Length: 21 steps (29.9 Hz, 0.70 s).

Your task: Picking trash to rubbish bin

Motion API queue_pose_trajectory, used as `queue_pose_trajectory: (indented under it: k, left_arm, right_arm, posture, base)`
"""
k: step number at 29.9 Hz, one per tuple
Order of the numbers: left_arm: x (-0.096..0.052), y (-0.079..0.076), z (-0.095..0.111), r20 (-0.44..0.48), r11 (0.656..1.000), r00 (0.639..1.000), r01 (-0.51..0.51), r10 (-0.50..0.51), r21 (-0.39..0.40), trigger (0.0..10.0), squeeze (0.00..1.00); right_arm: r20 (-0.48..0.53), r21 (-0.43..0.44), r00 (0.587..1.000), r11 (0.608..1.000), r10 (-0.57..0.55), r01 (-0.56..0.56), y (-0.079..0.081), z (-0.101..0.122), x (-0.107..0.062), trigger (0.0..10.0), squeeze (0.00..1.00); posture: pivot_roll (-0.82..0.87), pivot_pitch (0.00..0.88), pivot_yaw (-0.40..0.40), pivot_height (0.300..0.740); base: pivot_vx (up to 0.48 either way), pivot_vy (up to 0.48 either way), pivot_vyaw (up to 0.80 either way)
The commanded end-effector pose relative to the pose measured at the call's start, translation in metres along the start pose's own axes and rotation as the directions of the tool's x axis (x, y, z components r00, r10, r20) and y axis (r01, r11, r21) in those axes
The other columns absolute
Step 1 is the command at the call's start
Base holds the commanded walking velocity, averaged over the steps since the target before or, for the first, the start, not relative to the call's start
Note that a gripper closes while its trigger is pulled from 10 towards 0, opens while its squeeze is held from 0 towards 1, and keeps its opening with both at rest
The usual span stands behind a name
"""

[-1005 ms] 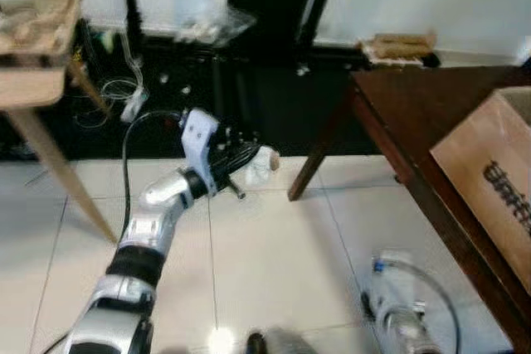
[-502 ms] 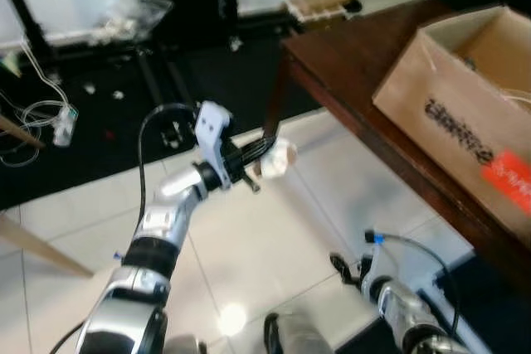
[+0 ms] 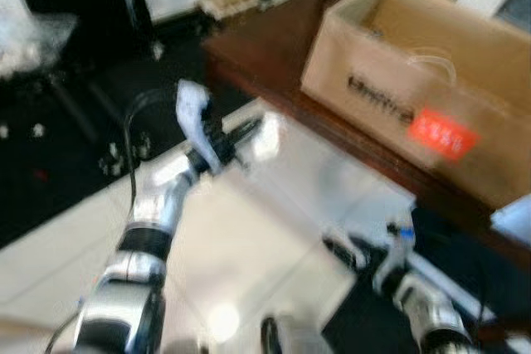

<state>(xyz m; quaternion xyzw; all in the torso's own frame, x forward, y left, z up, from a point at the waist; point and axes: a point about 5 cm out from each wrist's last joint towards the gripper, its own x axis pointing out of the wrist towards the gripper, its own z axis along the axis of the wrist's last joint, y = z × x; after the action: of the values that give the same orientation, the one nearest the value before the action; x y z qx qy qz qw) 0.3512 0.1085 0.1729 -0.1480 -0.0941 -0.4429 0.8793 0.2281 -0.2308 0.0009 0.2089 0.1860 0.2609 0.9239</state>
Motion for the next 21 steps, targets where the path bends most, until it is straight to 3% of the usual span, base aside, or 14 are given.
queue_pose_trajectory:
  k: [1,7,9,12,16,21]
  left_arm:
    - [0.007,-0.001,0.01,0.043,0.999,0.999,0.031,-0.03,-0.023,10.0,0.0]
    - [0.011,0.0,0.027,0.146,0.992,0.988,0.072,-0.056,-0.104,10.0,0.0]
    - [0.012,-0.001,0.037,0.202,0.983,0.976,0.113,-0.082,-0.145,10.0,0.0]
    - [0.013,-0.001,0.041,0.224,0.978,0.97,0.13,-0.092,-0.16,10.0,0.0]
    - [0.013,-0.001,0.061,0.309,0.959,0.942,0.2,-0.132,-0.202,10.0,0.0]
    - [0.015,0.001,0.067,0.32,0.96,0.939,0.197,-0.127,-0.197,10.0,0.0]
  right_arm:
    - [0.016,-0.019,0.998,0.998,0.068,-0.068,0.004,0.008,-0.004,10.0,0.0]
    - [0.036,-0.024,0.981,0.981,0.191,-0.19,0.022,0.013,-0.004,10.0,0.0]
    - [0.089,-0.029,0.964,0.968,0.252,-0.251,0.033,0.022,-0.002,10.0,0.0]
    - [0.114,-0.031,0.956,0.962,0.272,-0.27,0.037,0.027,-0.002,10.0,0.0]
    - [0.216,-0.085,0.932,0.957,0.29,-0.278,0.044,0.056,-0.004,10.0,0.0]
    - [0.329,-0.153,0.892,0.949,0.311,-0.274,0.05,0.09,-0.009,10.0,0.0]
  posture:
    - [0.08,0.124,-0.048,0.74]
    - [0.07,0.122,-0.046,0.74]
    - [0.07,0.121,-0.043,0.74]
    - [0.07,0.121,-0.043,0.74]
    - [0.07,0.115,-0.043,0.74]
    - [0.06,0.11,-0.042,0.74]
  base:
    - [0.0,0.0,-0.77]
    - [0.0,0.0,-0.77]
    - [0.0,0.0,-0.77]
    - [0.0,0.0,-0.77]
    - [0.0,0.0,-0.77]
    - [0.0,0.0,-0.77]
